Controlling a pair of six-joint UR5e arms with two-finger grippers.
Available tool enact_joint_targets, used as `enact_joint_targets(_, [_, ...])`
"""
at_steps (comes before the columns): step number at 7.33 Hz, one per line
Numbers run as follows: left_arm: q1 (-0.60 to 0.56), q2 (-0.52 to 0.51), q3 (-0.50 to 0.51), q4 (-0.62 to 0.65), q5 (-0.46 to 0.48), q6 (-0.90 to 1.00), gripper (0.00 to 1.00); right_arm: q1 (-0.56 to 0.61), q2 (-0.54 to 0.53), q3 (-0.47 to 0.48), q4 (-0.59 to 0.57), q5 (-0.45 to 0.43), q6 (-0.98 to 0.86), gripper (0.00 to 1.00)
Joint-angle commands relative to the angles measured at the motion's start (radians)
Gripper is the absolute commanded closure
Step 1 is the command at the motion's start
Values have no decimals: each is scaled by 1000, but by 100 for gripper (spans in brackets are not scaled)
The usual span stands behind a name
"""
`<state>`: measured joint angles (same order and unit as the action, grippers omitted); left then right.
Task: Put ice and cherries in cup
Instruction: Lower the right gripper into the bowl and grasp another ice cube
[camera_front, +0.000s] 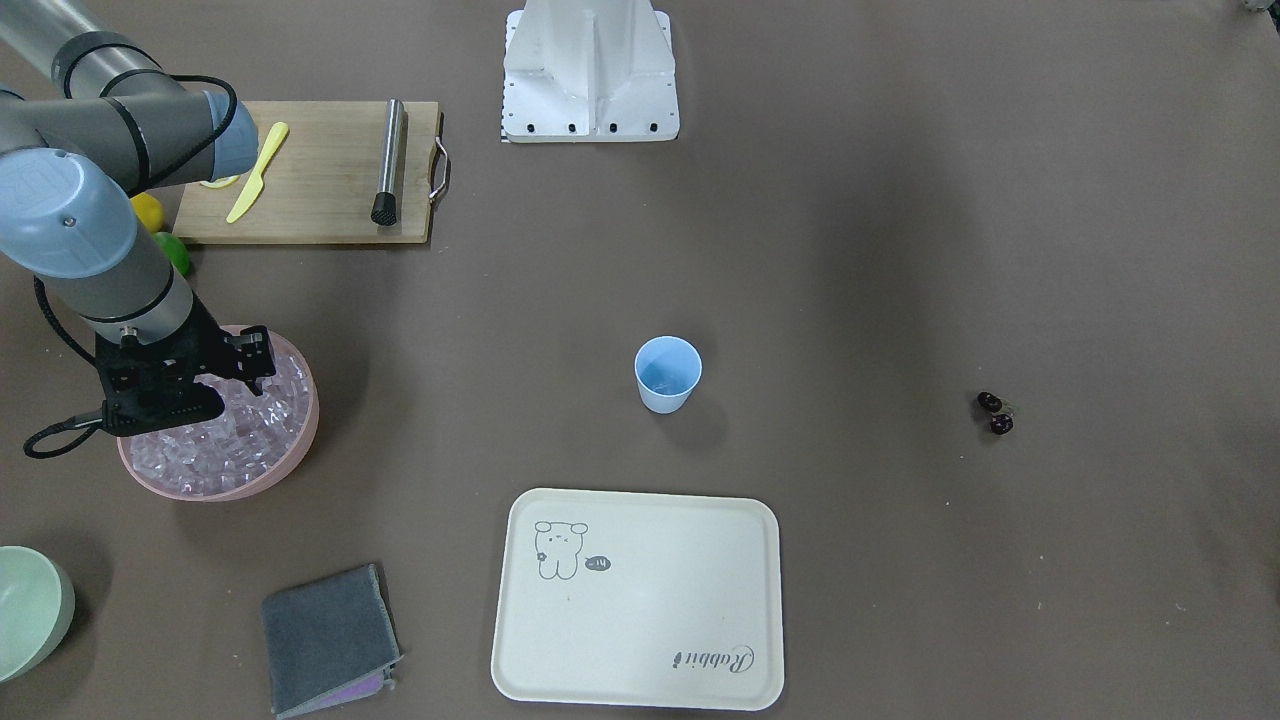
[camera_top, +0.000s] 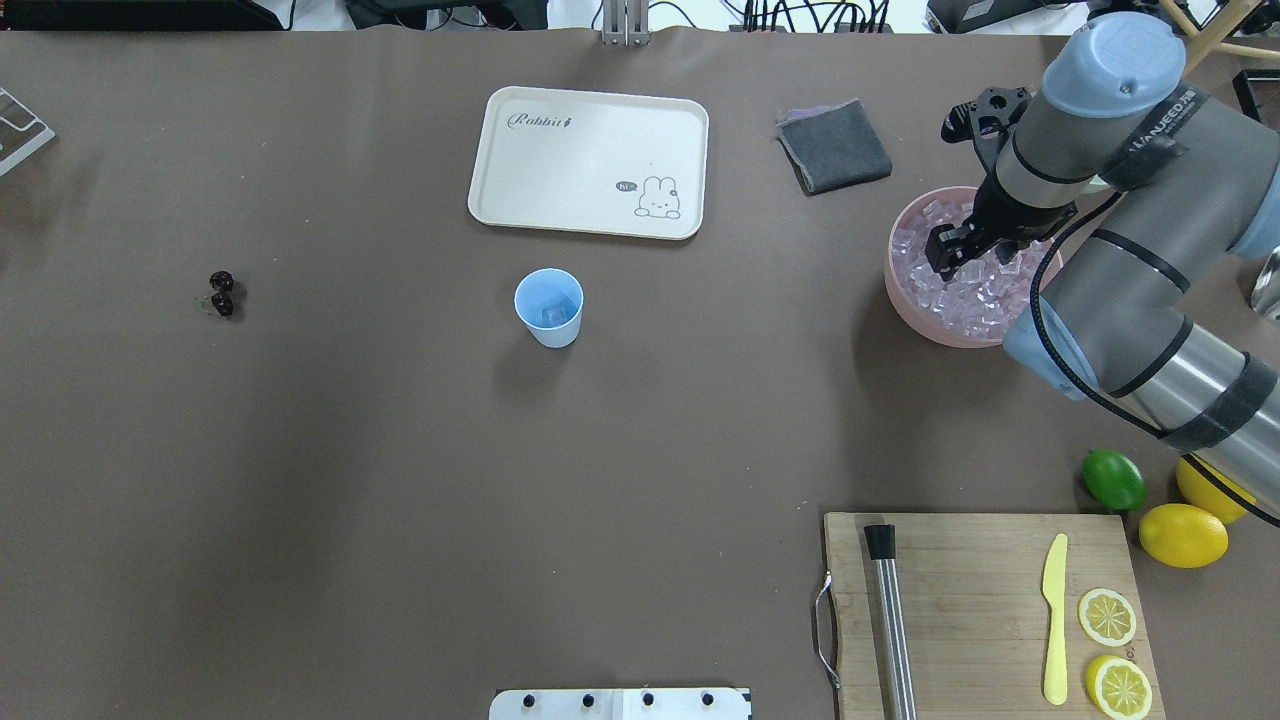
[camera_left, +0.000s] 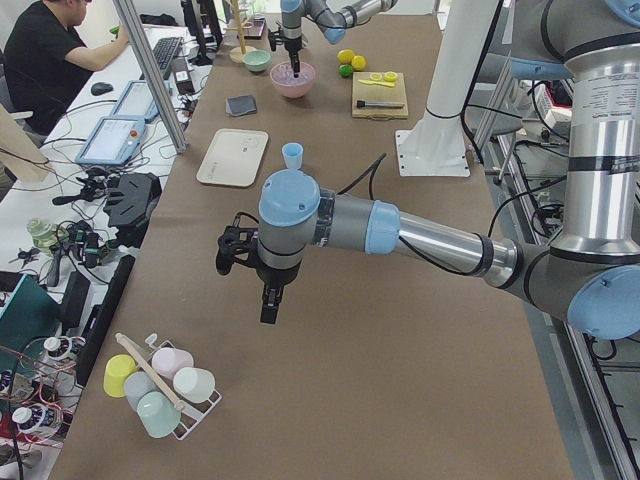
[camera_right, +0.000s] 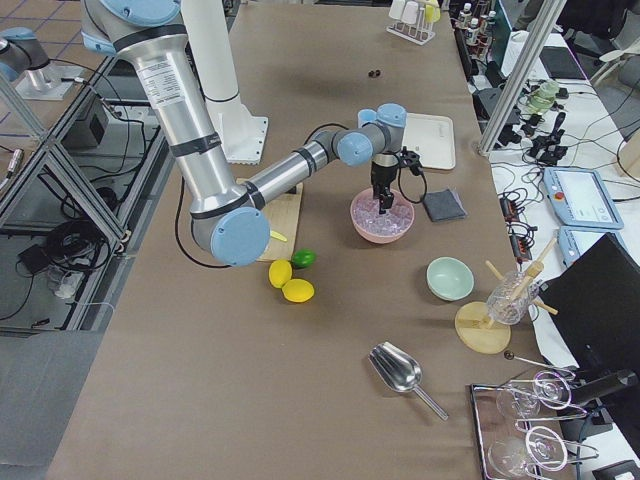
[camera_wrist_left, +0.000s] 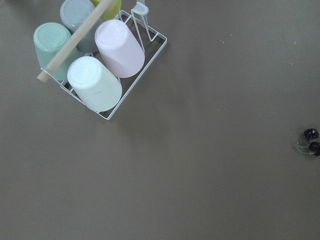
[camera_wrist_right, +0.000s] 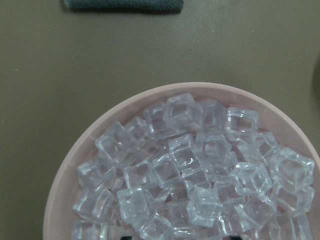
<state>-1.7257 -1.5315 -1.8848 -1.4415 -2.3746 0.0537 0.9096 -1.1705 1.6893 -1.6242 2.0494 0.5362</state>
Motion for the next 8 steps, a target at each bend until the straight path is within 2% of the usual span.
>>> enact_joint_targets(1, [2, -2, 3, 0, 0, 0, 2, -29, 5, -5, 36, -5, -37, 31])
enact_joint_targets(3, [0, -3, 0, 1, 0, 0, 2, -46, -5, -11, 76, -2, -55, 31])
enact_joint_targets(6, [0, -3, -8, 1, 0, 0, 2, -46, -6, -19, 76, -6, -85, 39])
enact_joint_targets(8, [0, -3, -7, 1, 0, -2, 2, -46, -3, -40, 76, -9, -107, 42])
